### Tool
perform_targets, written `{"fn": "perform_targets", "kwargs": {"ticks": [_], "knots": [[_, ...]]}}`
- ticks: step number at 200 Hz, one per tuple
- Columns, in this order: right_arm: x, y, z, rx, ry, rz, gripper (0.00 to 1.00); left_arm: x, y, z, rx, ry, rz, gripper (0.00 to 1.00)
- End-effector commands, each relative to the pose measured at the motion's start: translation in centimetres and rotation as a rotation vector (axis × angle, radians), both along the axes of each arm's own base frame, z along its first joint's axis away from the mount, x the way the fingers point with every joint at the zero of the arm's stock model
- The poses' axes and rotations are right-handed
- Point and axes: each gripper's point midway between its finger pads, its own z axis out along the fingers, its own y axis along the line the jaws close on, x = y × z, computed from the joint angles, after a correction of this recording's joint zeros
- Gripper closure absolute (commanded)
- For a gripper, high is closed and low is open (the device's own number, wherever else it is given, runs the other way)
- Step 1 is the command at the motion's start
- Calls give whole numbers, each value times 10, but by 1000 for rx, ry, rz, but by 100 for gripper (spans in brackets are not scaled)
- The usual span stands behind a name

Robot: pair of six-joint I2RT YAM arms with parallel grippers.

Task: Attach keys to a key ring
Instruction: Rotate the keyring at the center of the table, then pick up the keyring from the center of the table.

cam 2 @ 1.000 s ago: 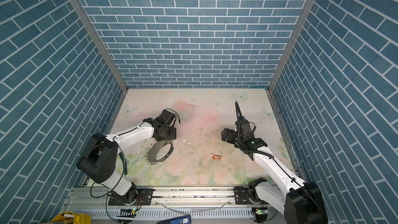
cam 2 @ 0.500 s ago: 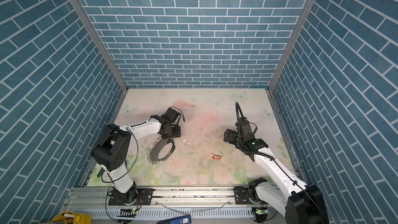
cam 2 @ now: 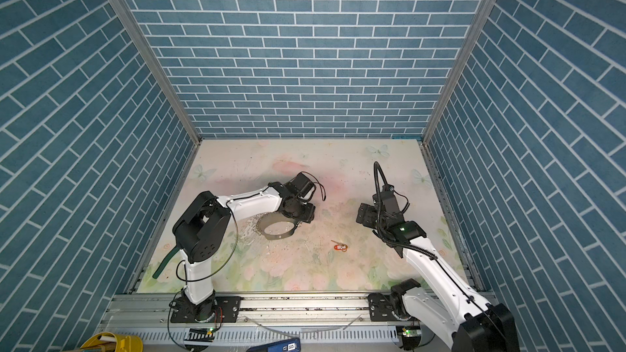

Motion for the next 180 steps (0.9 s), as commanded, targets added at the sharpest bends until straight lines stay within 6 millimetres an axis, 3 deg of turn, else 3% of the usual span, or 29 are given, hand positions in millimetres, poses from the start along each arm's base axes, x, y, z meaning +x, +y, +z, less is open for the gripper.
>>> {"fn": "perform_targets", "kwargs": {"ticks": [1, 23, 43, 76, 97, 132, 158, 180], "knots": [[2, 6, 13, 16, -10, 25, 12, -12, 2, 35, -51, -83, -63, 39], [2, 18, 9, 45, 15, 69, 17, -15, 30, 61, -80, -186, 25, 38], [2, 37, 6, 66, 45, 122, 22, -22, 62, 70, -106, -216, 131, 36], [1, 91, 1, 65, 91, 252, 29, -36, 118, 42, -102, -112, 326, 38], [-1, 134, -2, 63, 126, 344, 34, -43, 139, 23, -118, -53, 410, 39], [-5, 198, -12, 64, 195, 474, 48, -48, 148, 6, -157, -18, 457, 40], [-6, 227, -20, 88, 251, 519, 59, -47, 144, 0, -168, -5, 453, 41], [-8, 240, -29, 80, 293, 527, 67, -45, 145, -4, -158, -5, 456, 41]]}}
